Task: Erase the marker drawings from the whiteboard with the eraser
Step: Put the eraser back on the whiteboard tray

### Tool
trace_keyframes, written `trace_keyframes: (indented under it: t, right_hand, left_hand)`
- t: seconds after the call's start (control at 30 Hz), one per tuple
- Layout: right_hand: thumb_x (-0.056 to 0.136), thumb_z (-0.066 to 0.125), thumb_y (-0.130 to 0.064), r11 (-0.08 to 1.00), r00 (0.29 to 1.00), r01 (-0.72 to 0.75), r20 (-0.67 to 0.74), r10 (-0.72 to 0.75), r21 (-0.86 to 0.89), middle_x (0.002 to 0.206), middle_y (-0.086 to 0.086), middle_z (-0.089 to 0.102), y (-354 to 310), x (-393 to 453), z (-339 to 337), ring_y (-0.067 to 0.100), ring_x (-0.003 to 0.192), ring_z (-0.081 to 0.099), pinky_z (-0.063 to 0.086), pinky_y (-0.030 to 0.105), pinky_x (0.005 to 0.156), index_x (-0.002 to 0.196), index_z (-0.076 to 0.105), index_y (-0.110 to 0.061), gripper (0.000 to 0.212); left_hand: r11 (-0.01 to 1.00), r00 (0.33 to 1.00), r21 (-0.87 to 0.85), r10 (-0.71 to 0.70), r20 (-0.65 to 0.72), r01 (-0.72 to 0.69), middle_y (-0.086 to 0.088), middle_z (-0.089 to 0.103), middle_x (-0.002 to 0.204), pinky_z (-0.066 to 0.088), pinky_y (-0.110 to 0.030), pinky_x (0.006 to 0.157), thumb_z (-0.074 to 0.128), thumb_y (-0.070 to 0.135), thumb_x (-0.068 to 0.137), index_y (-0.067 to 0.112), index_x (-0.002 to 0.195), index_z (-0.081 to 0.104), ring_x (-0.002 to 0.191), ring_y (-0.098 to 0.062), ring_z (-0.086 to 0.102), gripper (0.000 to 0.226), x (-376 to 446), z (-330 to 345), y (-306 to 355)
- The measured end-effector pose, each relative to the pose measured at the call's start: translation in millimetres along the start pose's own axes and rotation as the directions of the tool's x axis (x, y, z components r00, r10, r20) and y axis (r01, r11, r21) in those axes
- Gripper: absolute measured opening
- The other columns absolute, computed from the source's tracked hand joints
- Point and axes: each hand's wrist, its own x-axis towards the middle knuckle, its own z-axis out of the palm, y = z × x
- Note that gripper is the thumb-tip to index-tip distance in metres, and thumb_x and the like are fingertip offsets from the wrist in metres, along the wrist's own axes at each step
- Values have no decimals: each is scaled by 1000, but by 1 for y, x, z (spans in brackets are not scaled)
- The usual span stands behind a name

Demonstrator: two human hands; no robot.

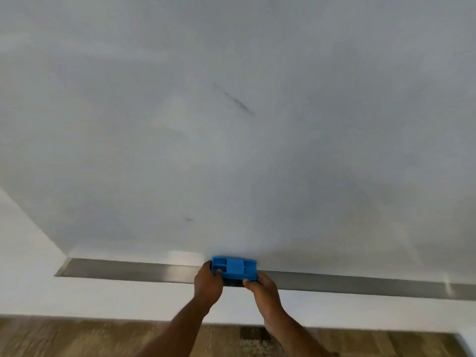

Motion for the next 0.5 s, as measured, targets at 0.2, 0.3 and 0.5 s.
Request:
trace_keyframes:
  t: [0.2,0.3,0.5]
  right_hand:
    - [92,70,-10,998,1000,-26,-15,25,-55,97,-5,73,4,16,4,11,95,67,52,22,78,102,67,-24,18]
    - [90,72,-9,996,999,-50,-26,48,-77,99,-2,75,10,21,2,18,99,69,54,34,89,104,69,-23,19]
    - [92,76,-23,971,1000,-24,-19,20,-239,113,-12,63,21,21,0,10,110,59,46,23,93,123,58,-30,37]
  left_hand:
    - [975,997,220,20,77,-37,-10,65,138,54,-40,108,50,13,110,17,147,55,130,-28,62,38,12,4,-12]
    - [934,994,357,-10,108,-30,-3,65,146,40,-50,124,46,26,113,23,150,52,140,-27,58,37,14,7,-15]
    - [903,997,429,-18,75,-16,-2,66,145,35,-51,127,47,27,113,21,152,50,138,-25,58,39,14,18,-17]
